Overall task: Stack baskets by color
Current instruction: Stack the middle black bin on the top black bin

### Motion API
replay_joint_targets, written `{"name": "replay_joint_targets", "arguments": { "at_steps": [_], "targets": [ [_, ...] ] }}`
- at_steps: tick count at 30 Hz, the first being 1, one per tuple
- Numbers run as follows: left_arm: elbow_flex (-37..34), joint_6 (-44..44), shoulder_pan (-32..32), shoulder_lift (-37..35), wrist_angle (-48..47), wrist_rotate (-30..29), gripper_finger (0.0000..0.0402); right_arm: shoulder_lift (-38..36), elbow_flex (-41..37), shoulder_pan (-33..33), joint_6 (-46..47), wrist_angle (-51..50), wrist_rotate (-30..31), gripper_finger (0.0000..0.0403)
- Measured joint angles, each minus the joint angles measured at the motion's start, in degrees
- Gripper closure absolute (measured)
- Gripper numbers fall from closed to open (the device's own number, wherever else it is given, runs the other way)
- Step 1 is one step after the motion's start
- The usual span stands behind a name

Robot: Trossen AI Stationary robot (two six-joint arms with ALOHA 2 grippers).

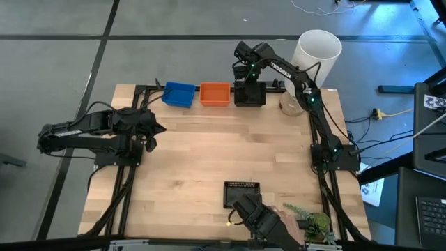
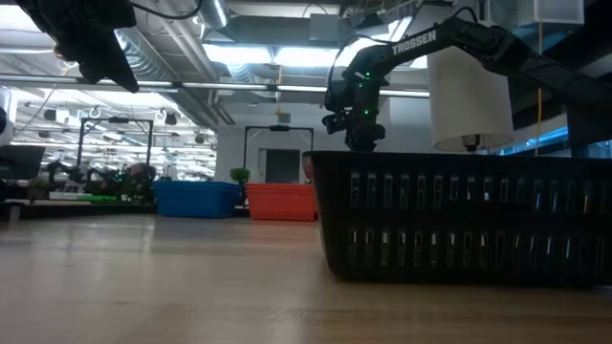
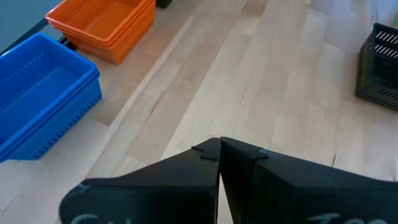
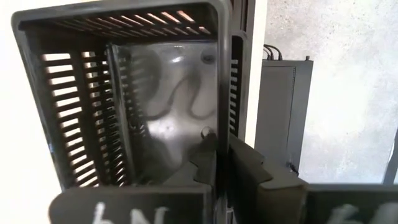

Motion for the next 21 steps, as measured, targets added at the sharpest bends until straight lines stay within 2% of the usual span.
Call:
{"name": "replay_joint_targets", "arguments": {
  "at_steps": [4, 14, 17, 21],
  "targets": [
    [0.00, 0.00, 0.01, 0.02, 0.00, 0.00, 0.0401, 0.00, 0.00, 0.00, -0.02, -0.60, -0.02, 0.0362],
    [0.00, 0.02, 0.02, 0.00, 0.00, 0.00, 0.0401, 0.00, 0.00, 0.00, -1.57, -0.55, -0.02, 0.0274],
    [0.00, 0.02, 0.02, 0.02, 0.00, 0.01, 0.0401, 0.00, 0.00, 0.00, -1.60, 0.71, 0.36, 0.0261],
    [0.00, 0.02, 0.02, 0.02, 0.00, 0.00, 0.0401, 0.00, 0.00, 0.08, 0.21, 1.31, 4.41, 0.0258]
  ]
}}
